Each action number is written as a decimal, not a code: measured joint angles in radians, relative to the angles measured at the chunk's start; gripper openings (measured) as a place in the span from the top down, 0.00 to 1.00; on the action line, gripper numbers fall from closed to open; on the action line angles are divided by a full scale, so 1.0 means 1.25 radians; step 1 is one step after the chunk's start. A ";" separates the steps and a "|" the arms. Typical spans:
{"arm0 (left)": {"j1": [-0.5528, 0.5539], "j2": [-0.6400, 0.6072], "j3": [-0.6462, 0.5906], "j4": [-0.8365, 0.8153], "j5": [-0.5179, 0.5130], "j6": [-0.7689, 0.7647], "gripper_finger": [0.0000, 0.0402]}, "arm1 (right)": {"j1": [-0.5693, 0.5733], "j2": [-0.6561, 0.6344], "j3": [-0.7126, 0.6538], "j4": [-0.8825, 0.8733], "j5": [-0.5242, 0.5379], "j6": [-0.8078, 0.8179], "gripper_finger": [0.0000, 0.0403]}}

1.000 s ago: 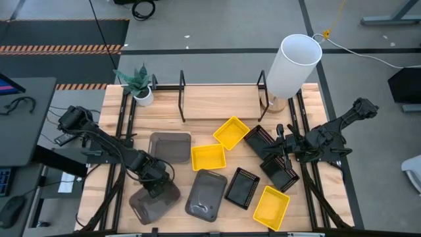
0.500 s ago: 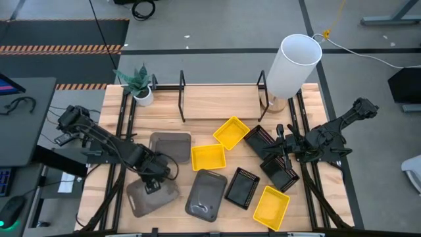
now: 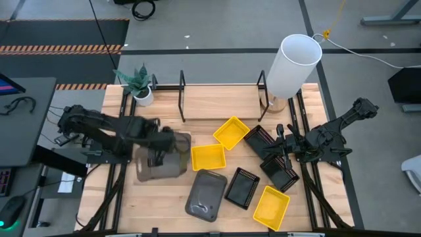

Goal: Stack baskets on shelf by color
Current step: Stack the middle transparent black bin on top of the top transparent black bin

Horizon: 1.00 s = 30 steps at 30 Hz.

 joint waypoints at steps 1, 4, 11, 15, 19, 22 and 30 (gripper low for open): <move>0.023 0.000 0.006 -0.001 -0.003 0.023 0.97 | 0.000 0.000 0.000 0.000 0.000 0.000 0.94; 0.091 0.000 0.018 0.000 -0.003 0.096 0.97 | 0.000 0.000 0.000 0.000 0.000 0.000 0.94; 0.222 0.000 0.021 0.004 -0.003 0.265 0.97 | 0.000 0.000 0.000 0.000 0.000 0.000 0.94; 0.267 0.000 0.021 0.031 -0.003 0.329 0.97 | 0.000 0.000 0.000 0.000 0.000 0.000 0.94; 0.292 0.005 0.021 0.058 -0.002 0.366 0.97 | 0.000 0.000 0.000 0.000 0.000 0.000 0.94; 0.299 0.020 0.021 0.070 0.009 0.371 0.97 | 0.000 0.000 0.000 0.000 0.000 0.000 0.94; 0.299 0.087 0.021 0.060 0.066 0.391 0.98 | 0.000 0.000 0.000 0.000 0.000 0.000 0.94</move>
